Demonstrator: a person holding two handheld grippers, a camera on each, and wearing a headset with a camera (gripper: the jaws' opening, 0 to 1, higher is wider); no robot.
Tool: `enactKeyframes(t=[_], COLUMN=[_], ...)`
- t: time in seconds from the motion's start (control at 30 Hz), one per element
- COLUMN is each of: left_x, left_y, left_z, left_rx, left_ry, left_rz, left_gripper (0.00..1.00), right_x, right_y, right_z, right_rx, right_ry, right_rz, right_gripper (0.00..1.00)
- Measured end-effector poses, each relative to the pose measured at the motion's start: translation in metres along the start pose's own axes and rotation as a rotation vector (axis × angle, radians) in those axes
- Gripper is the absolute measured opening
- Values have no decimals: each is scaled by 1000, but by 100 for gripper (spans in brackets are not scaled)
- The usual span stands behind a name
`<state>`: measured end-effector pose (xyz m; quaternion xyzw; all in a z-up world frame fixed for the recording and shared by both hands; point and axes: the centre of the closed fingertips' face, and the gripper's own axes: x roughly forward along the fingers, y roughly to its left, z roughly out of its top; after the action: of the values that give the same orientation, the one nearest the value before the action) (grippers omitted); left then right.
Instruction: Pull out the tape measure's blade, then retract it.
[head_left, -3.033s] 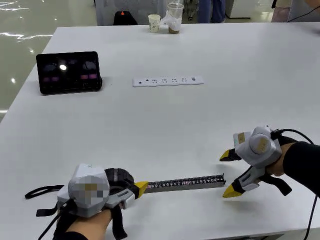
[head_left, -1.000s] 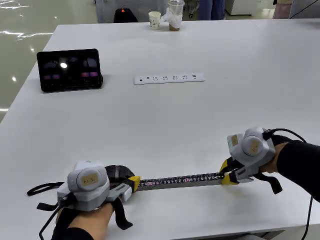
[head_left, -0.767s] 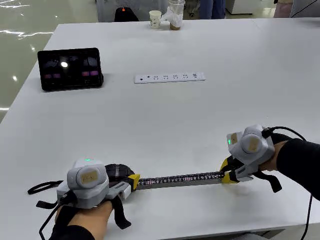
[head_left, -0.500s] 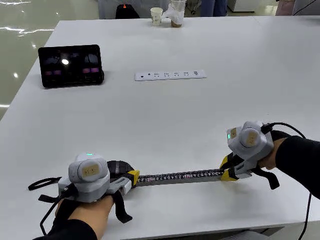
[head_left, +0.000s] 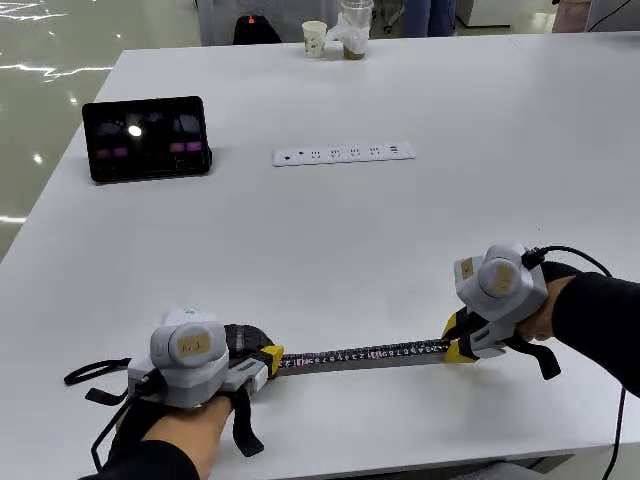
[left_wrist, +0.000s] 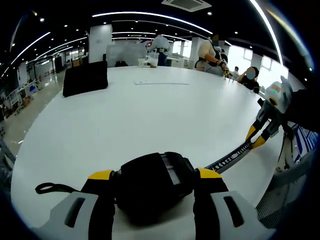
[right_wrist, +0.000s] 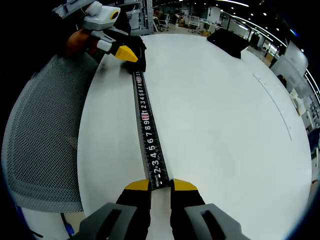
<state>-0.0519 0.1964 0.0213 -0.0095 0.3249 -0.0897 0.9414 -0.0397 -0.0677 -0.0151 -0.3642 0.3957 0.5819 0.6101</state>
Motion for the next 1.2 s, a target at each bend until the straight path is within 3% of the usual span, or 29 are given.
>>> enactKeyframes(t=[0.07,0.3,0.67,1.2], left_x=[0,0,0,0], left_y=[0,1,2,1], left_z=[0,0,0,0], left_rx=[-2,-2,-2,7], left_ry=[1,-1,-3,-4], left_rz=[-2,-10,-11,-13], left_gripper=[58,58,59,59], right_x=[0,1,3,7], right_y=[1,2,1,3], right_z=[2,6,9,16], right_rx=[-32,-23,27,-44], right_ry=[-7,-5,-10,-5], right_rz=[1,6,14,25], right_gripper=[11,11,11,11])
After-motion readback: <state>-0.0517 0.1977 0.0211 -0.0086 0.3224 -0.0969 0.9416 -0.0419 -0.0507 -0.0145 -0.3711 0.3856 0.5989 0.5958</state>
